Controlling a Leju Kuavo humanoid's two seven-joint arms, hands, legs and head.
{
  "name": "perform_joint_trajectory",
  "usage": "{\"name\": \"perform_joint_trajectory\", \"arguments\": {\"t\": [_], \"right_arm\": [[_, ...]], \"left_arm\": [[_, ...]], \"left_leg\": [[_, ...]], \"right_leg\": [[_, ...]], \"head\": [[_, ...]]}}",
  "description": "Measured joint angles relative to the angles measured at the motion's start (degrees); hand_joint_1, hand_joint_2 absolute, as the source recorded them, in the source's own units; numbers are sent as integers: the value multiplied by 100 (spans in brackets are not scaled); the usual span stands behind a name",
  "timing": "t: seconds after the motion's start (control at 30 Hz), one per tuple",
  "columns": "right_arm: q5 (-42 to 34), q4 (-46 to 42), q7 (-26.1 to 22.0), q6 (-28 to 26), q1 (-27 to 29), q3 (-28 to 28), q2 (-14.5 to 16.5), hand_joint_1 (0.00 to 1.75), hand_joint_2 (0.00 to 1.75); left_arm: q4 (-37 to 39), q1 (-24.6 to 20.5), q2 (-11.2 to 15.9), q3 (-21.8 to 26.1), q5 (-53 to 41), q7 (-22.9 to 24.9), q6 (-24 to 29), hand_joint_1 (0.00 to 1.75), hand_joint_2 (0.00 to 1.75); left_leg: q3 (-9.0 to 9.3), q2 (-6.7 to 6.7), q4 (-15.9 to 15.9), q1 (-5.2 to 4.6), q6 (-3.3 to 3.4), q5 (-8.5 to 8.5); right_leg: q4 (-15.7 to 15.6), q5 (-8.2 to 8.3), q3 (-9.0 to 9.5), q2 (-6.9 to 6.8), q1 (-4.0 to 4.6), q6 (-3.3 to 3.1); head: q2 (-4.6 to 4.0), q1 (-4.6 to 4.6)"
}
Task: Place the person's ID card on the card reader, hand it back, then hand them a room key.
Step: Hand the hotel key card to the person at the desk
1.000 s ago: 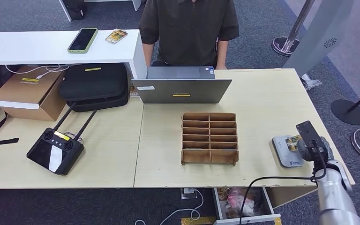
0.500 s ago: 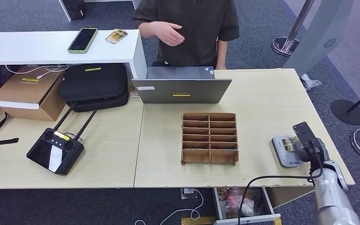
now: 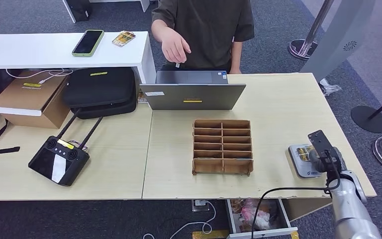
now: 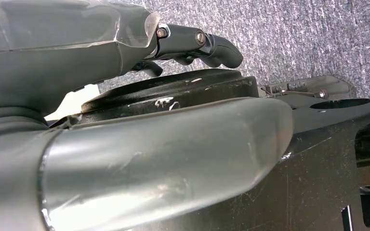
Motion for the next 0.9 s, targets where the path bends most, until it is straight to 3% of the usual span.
{"name": "perform_joint_trajectory", "arguments": {"t": [0.47, 0.57, 0.73, 0.9], "right_arm": [[13, 62, -27, -354, 115, 11, 227, 175, 175], [356, -803, -275, -650, 362, 59, 377, 175, 175], [914, -2764, 332, -421, 350, 306, 488, 175, 175], [1043, -3376, 239, -262, -87, 556, 481, 175, 175]], "left_arm": [[0, -1, -11, 0, 1, 53, -50, 0, 0], [0, 1, -13, 0, -4, -34, 21, 0, 0], [0, -1, -14, -6, -45, -116, 102, 0, 0], [0, -2, -14, -8, -51, -125, 54, 0, 0]], "left_leg": [[14, 5, 0, 1, 0, -1], [4, 1, 0, -1, 1, 1], [-2, 4, 0, -3, -2, 9], [-2, 5, 0, -3, -2, 9]], "right_leg": [[-1, 0, 13, 7, 3, 0], [5, 1, 9, 1, -1, 0], [9, 3, -6, 3, -4, -1], [10, 4, -6, 5, -4, -2]], "head": [[0, 1], [0, 1], [0, -4], [0, -5]]}}
